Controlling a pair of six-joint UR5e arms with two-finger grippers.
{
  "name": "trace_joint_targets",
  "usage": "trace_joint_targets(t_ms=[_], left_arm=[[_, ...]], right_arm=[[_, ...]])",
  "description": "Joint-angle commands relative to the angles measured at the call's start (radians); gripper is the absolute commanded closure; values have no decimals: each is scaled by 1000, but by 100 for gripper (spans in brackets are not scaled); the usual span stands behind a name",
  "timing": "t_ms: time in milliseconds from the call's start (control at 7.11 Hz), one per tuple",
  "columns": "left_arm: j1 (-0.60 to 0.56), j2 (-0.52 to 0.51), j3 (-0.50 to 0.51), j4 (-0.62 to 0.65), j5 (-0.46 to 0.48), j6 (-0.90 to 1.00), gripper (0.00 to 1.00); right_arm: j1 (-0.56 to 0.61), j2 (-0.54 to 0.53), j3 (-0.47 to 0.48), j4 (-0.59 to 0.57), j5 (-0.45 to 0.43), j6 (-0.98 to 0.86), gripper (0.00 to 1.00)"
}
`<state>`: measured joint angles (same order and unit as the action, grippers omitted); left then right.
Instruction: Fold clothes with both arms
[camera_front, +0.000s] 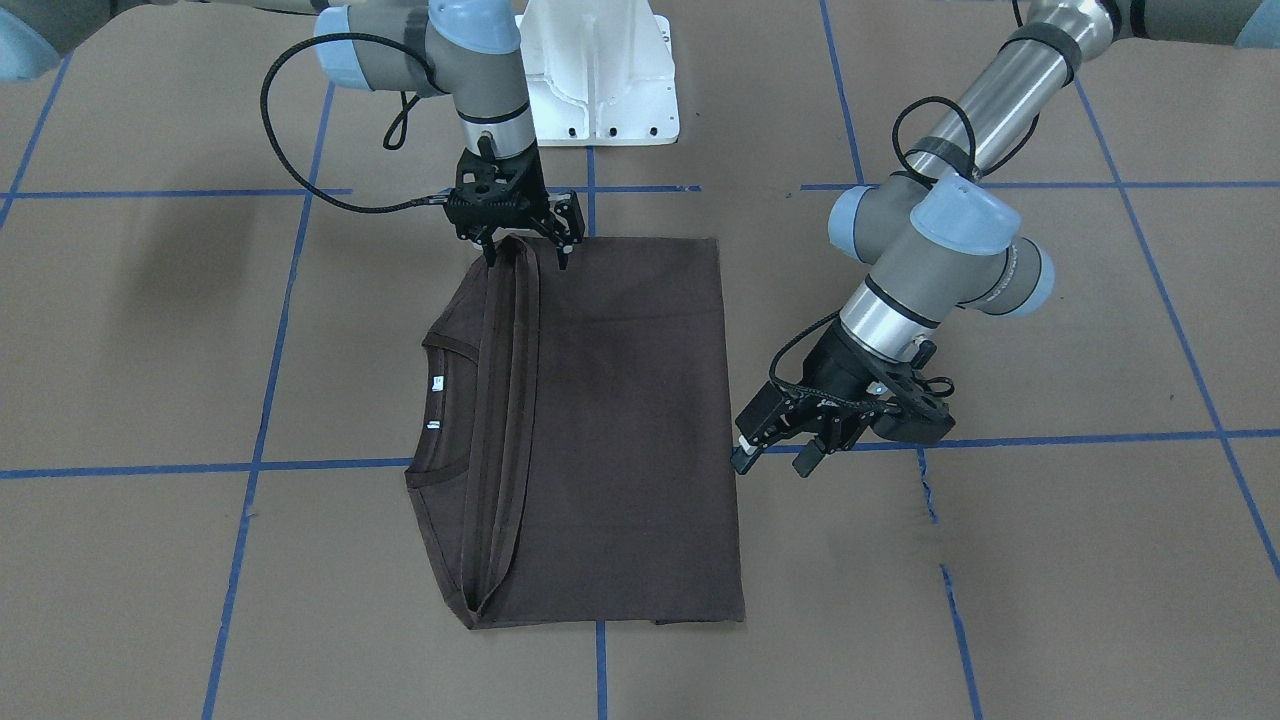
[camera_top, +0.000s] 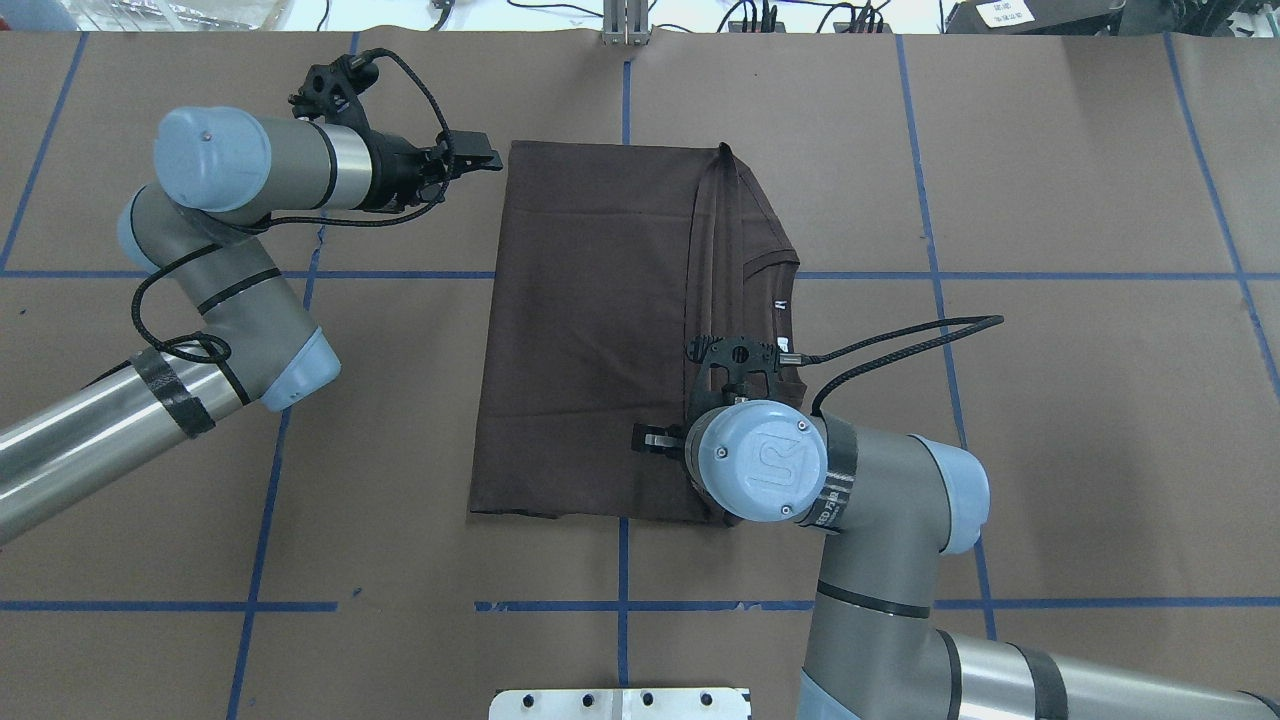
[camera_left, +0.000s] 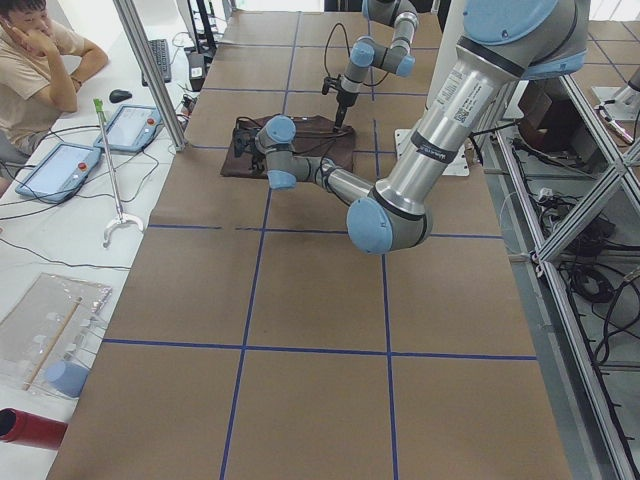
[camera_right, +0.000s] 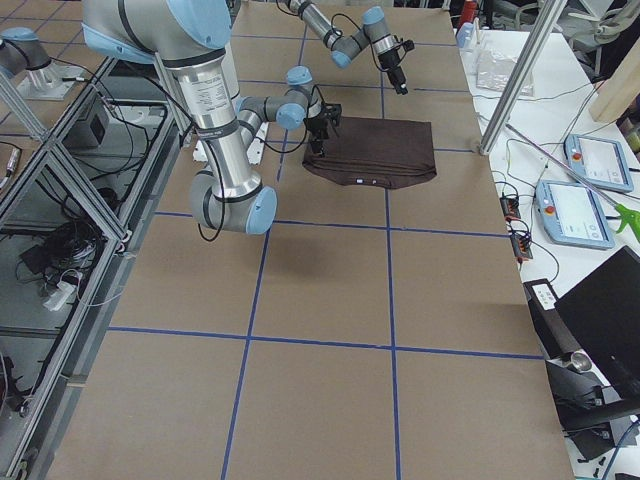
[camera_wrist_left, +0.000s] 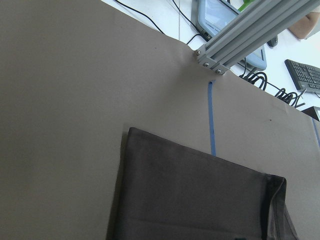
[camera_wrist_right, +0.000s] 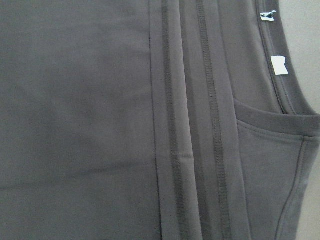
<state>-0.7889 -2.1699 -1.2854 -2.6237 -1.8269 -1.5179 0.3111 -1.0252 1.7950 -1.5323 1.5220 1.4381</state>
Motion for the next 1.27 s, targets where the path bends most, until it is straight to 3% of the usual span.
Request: trace_joint_targets(t_ms=[0, 1126], left_arm=[[0, 1, -2, -1, 0, -33, 0], [-1, 1, -32, 1, 0, -56, 0]], right_arm=[[-23, 11, -23, -127, -6, -160, 0], [-12, 2, -28, -135, 6, -220, 0]])
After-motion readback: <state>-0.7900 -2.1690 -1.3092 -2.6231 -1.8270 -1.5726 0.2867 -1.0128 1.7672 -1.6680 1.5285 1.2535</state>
